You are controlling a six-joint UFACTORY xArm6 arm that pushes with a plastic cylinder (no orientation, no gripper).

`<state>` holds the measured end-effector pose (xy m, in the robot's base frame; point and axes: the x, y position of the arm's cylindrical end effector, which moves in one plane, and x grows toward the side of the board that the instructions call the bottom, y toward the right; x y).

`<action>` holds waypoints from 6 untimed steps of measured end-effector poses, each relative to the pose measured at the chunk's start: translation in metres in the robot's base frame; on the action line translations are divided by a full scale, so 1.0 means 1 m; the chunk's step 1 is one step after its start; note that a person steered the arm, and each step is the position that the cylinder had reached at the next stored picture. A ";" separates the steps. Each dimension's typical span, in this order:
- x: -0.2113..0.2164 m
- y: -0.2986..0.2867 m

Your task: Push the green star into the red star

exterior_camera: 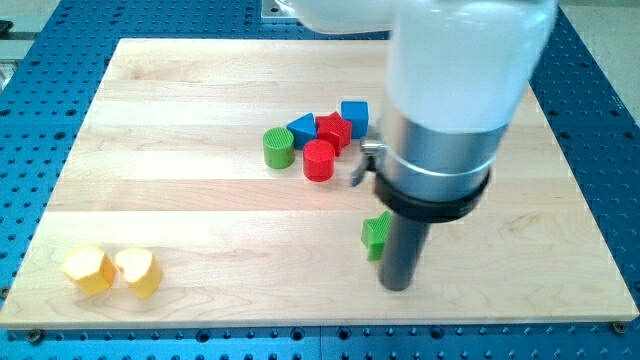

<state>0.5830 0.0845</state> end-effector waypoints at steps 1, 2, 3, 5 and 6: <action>-0.047 -0.003; -0.103 -0.019; -0.043 -0.023; -0.130 -0.033; -0.117 -0.047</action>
